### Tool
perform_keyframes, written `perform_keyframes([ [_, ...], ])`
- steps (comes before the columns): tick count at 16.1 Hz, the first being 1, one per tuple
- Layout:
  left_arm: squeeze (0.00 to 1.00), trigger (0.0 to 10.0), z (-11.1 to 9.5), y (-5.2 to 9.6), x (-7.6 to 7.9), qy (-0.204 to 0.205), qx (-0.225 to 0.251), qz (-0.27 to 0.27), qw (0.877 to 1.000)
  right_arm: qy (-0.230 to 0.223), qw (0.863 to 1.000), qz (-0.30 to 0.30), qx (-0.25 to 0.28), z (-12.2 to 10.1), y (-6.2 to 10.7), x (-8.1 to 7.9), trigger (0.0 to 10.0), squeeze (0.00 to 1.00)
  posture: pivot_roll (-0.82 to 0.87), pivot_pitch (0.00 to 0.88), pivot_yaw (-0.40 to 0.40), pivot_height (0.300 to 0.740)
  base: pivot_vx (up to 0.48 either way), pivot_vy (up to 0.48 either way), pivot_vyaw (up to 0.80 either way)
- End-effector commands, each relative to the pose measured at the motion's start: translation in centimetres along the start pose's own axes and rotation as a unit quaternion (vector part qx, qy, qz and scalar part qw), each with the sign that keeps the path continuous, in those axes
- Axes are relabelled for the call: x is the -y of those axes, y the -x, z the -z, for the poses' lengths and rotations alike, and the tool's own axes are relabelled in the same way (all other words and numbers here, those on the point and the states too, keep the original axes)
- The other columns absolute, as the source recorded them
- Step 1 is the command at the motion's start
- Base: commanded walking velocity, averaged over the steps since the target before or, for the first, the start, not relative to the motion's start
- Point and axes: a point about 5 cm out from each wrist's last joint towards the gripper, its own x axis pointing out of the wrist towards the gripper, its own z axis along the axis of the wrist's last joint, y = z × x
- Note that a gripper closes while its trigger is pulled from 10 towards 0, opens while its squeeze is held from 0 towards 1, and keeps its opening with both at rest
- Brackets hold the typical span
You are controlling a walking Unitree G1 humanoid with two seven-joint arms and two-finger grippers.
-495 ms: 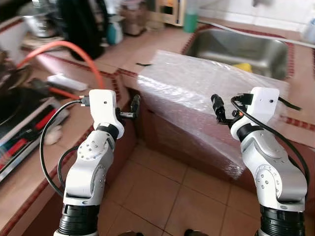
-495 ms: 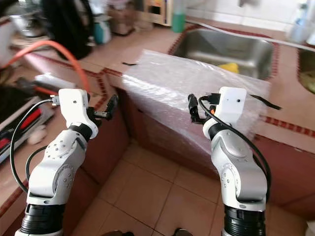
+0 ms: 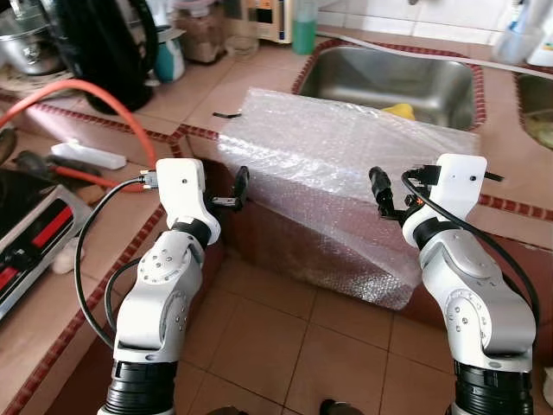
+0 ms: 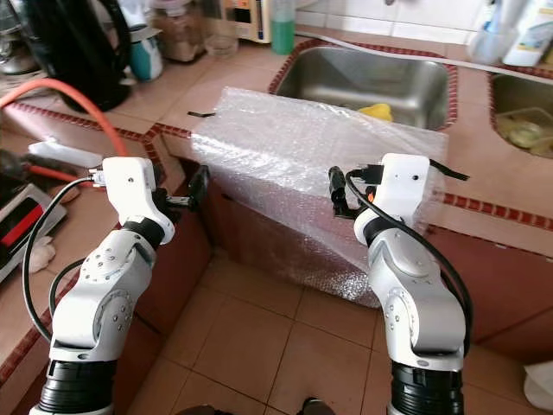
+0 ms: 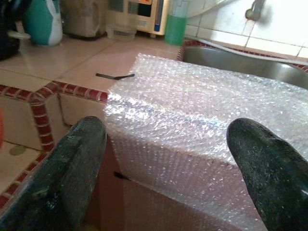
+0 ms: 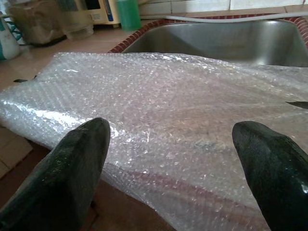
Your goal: Kitchen organization
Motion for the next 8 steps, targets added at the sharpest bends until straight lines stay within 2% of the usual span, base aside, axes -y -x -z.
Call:
perform_keyframes([
  [1, 0.0, 10.0, -0.06, 0.21, -0.32, 0.004, -0.002, -0.003, 1.0, 0.002, 1.0, -0.007, 0.0, -0.21, 0.07, -0.46, 10.0, 0.0, -0.04, 0.139, 0.051, 0.74, 0.0, 0.0, -0.75],
  [5, 0.0, 10.0, 0.28, 0.33, 0.1, 0.006, -0.01, 0.016, 1.0, 0.002, 1.0, -0.007, 0.001, -0.2, 0.06, -0.54, 10.0, 0.0, -0.04, 0.141, 0.054, 0.74, 0.0, 0.0, -0.75],
  [6, 0.0, 10.0, 0.28, 0.35, 0.17, 0.012, -0.011, 0.019, 1.0, 0.0, 1.0, -0.007, 0.004, -0.26, 0.06, -0.55, 10.0, 0.0, -0.04, 0.141, 0.053, 0.74, 0.0, 0.0, -0.47],
  [8, 0.0, 10.0, 0.34, 0.43, 0.22, 0.017, -0.013, 0.023, 0.999, -0.001, 1.0, -0.008, 0.005, -0.26, 0.09, -0.55, 10.0, 0.0, -0.04, 0.141, 0.054, 0.74, 0.0, 0.0, 0.0],
])
